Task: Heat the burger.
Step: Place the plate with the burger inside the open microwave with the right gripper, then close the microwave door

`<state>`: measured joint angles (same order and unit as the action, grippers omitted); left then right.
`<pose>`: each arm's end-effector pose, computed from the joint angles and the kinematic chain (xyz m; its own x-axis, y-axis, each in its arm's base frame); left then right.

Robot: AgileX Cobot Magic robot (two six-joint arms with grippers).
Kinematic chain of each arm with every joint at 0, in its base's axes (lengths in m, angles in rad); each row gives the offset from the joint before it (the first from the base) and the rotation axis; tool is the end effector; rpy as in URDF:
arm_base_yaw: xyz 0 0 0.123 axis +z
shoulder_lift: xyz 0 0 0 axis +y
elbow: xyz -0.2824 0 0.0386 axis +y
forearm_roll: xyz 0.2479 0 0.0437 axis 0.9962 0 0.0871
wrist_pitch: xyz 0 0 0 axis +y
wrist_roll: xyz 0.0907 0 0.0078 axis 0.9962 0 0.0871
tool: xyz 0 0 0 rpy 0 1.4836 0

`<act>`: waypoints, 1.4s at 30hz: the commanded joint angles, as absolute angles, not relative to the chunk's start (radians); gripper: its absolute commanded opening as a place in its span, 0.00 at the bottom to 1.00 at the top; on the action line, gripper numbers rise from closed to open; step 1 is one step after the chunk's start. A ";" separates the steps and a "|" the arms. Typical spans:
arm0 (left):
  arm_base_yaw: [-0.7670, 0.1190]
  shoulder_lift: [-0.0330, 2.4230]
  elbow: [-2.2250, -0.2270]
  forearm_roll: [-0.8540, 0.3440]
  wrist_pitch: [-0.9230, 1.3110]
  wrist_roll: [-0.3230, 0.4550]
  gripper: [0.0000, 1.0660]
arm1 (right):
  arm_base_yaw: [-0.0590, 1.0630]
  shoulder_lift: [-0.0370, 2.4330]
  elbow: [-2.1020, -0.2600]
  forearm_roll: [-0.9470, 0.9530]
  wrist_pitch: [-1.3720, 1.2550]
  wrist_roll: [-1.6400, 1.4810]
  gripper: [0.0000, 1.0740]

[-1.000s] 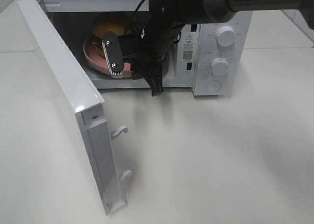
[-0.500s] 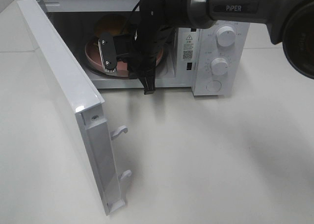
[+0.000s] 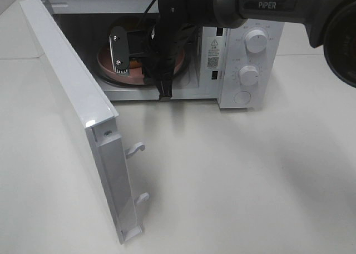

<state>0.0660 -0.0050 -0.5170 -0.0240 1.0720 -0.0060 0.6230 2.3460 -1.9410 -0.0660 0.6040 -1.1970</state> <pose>-0.0080 -0.0025 0.2809 -0.4445 -0.0469 -0.8946 -0.0549 0.9982 -0.0250 0.4285 0.3037 0.1677 0.3330 -0.9289 -0.1617 -0.7911 -0.1820 -0.5840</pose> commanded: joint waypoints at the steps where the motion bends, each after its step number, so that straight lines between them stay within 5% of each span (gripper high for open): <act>1: 0.068 -0.017 -0.515 -0.029 1.071 -0.008 0.94 | 0.619 2.318 -1.938 -0.068 0.591 -1.178 0.35; 38: 0.068 -0.017 -0.515 -0.028 1.071 -0.008 0.94 | 0.622 1.819 -1.129 -0.073 0.282 -1.089 0.40; 40: 0.068 -0.017 -0.515 -0.028 1.071 -0.008 0.94 | 0.622 1.805 -1.111 -0.055 0.275 -1.052 0.41; 42: 0.068 -0.017 -0.515 -0.028 1.071 -0.008 0.94 | 0.622 1.753 -1.048 -0.011 0.269 -0.886 0.59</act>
<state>0.0660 -0.0050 -0.5170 -0.0240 1.0720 -0.0060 0.6230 1.7910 -1.0850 -0.0390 0.2820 -1.0070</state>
